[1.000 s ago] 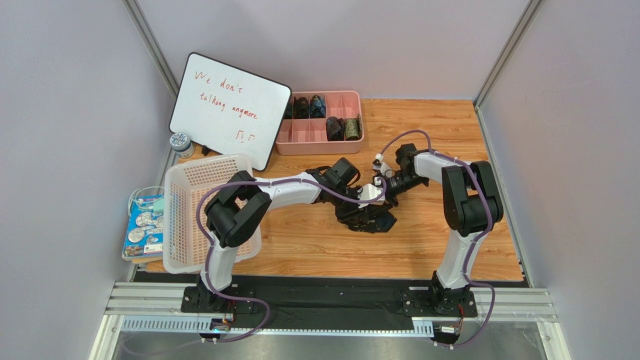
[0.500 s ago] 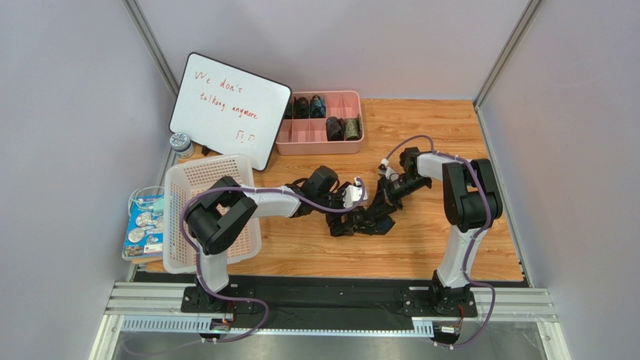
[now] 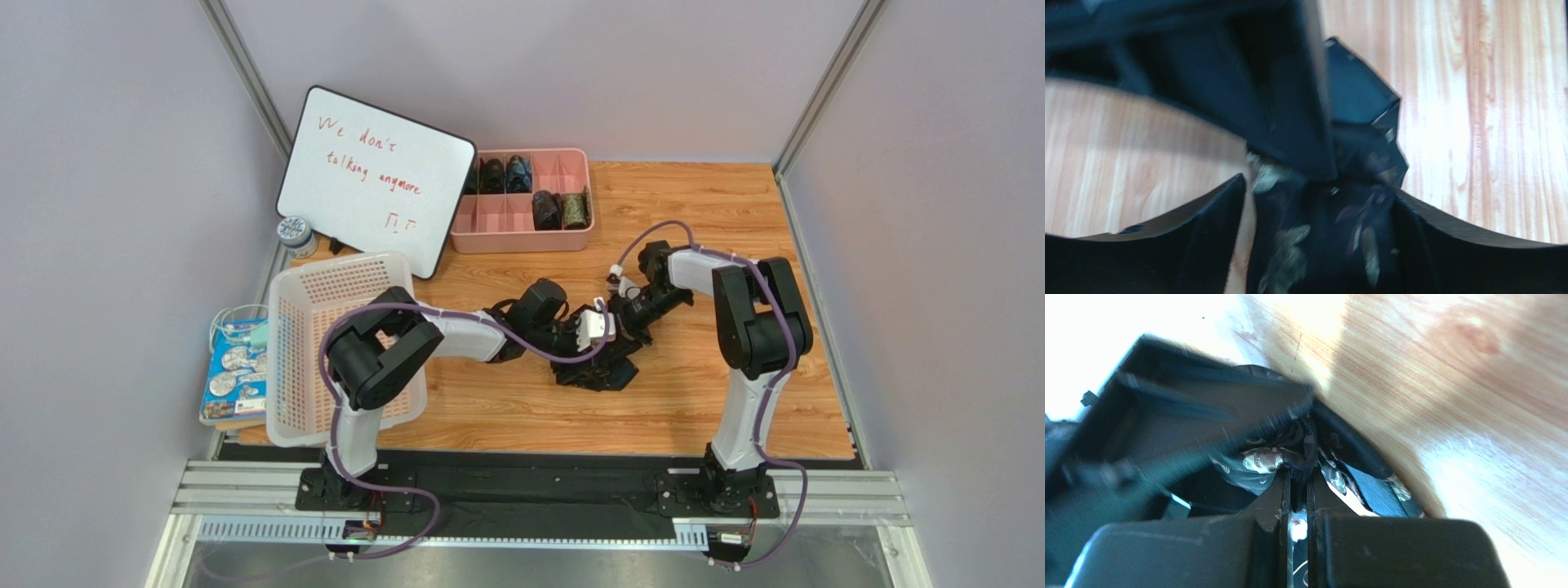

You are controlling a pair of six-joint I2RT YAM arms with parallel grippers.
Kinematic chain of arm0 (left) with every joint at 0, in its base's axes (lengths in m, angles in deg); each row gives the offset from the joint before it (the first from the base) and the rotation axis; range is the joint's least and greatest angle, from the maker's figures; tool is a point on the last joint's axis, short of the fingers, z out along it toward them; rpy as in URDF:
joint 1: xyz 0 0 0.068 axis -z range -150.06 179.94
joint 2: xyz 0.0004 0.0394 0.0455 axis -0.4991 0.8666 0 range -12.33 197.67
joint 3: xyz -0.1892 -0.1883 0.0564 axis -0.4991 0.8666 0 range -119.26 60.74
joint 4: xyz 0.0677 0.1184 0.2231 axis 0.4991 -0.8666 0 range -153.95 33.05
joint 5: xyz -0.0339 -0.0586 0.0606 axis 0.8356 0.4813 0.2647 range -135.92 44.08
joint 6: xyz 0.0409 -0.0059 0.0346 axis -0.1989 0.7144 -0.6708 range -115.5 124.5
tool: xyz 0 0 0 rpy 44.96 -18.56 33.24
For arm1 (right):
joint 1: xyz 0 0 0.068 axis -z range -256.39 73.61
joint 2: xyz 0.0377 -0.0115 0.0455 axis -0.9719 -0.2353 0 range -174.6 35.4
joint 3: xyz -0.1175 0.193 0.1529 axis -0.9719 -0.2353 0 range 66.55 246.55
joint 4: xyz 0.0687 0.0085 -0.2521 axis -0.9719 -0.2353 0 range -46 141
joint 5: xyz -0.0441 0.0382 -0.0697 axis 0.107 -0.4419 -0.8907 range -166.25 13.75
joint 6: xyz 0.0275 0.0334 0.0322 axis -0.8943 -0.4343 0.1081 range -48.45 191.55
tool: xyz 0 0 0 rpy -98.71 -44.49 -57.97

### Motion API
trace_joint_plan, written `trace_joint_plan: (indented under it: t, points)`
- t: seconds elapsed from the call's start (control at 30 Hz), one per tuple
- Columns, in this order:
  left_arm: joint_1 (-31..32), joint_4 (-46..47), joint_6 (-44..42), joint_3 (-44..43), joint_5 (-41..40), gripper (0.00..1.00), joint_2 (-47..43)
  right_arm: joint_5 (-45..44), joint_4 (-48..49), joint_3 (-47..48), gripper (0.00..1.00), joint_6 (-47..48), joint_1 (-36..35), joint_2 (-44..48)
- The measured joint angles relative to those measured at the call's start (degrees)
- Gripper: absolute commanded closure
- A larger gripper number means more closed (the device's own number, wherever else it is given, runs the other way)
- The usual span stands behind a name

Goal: Roll the ties
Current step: Roll the tie at the center of the board.

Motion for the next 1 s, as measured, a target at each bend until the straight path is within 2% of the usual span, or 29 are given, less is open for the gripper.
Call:
trace_joint_plan:
  t: [0.07,0.17,0.27,0.43,0.5,0.53,0.63,0.7,0.73,0.8,0.9,0.97,1.0]
  points:
    - [0.9,-1.8,-1.4,-1.1,0.0,0.29,0.2,-1.0,-1.1,1.1,1.00,-0.3,-0.9,-0.7]
    - [1.4,-4.5,-3.1,-2.2,-0.7,0.19,0.2,-2.8,-2.6,2.6,1.00,-0.8,-1.7,-1.2]
    - [1.5,-6.8,-4.1,-2.9,-1.5,0.15,-0.1,-4.4,-4.1,4.2,1.00,-1.0,-2.2,-1.9]
    - [1.4,-9.2,-4.6,-0.8,-2.3,0.15,-2.5,-5.8,-5.7,6.0,1.00,-0.8,-2.8,-3.0]
    - [1.4,-8.3,-4.2,1.0,-2.3,0.25,-3.6,-6.2,-5.7,6.1,1.00,-0.7,-3.0,-3.0]
    - [1.4,-7.2,-3.8,1.9,-2.3,0.38,-4.0,-6.2,-5.7,6.1,1.00,-0.7,-3.2,-3.0]
    - [1.2,-5.0,-1.8,2.5,-2.8,0.65,-3.9,-6.6,-5.7,6.1,1.00,-0.8,-3.9,-3.0]
    - [1.1,-5.2,-0.9,2.1,-2.9,0.75,-3.8,-7.0,-5.9,6.1,0.99,-0.7,-3.9,-3.0]
    - [1.1,-5.7,-0.8,1.7,-3.0,0.82,-3.8,-7.2,-6.3,6.3,0.93,-0.5,-3.9,-3.0]
    - [1.4,-7.2,-1.4,0.8,-3.6,0.86,-3.7,-7.9,-7.6,7.6,0.86,0.3,-4.0,-3.5]
    - [2.1,-10.6,-2.9,-1.2,-6.4,0.89,-3.6,-8.6,-9.2,9.5,0.70,1.7,-3.3,-4.0]
    - [2.8,-14.6,-4.5,-3.7,-8.6,0.91,-3.2,-9.2,-9.6,9.9,0.58,3.0,-1.7,-4.0]
    - [3.2,-16.2,-5.3,-4.8,-9.6,0.91,-2.9,-9.3,-9.5,9.9,0.48,3.6,-0.6,-4.0]
